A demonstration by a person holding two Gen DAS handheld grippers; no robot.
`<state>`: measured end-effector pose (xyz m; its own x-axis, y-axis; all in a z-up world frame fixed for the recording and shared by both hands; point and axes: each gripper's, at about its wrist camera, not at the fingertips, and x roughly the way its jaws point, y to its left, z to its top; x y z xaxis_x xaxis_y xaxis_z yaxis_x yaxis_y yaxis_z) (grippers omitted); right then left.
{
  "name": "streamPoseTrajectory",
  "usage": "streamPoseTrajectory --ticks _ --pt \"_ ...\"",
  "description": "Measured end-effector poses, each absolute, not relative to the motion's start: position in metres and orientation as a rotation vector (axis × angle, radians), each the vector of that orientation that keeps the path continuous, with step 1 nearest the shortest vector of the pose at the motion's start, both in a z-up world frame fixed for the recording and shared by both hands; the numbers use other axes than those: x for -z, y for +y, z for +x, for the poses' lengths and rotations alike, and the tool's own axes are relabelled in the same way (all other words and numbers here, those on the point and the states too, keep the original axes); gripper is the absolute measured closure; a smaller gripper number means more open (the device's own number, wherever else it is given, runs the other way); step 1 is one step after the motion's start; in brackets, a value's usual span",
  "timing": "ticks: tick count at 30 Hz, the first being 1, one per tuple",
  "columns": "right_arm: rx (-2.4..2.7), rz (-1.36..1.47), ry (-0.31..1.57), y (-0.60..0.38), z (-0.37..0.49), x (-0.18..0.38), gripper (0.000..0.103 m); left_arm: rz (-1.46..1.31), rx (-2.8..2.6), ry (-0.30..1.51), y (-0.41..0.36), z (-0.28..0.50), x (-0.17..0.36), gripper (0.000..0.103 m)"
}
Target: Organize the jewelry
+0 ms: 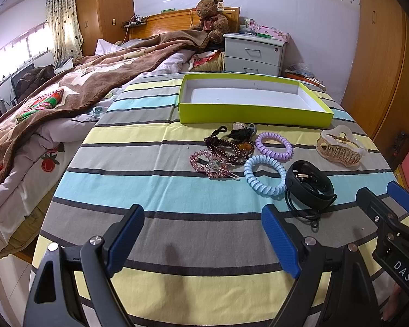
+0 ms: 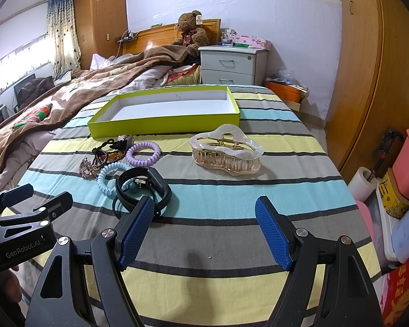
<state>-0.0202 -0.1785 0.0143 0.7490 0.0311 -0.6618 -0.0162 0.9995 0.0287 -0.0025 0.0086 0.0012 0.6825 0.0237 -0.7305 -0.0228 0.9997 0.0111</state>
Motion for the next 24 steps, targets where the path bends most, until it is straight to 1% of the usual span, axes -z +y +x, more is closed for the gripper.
streamPoseTrajectory --ticks 24 --pt "-0.062 0.005 0.706 -0.1782 -0.0191 -0.0184 0.026 0.0 -0.032 0.821 0.0091 -0.0025 -0.0028 0.014"
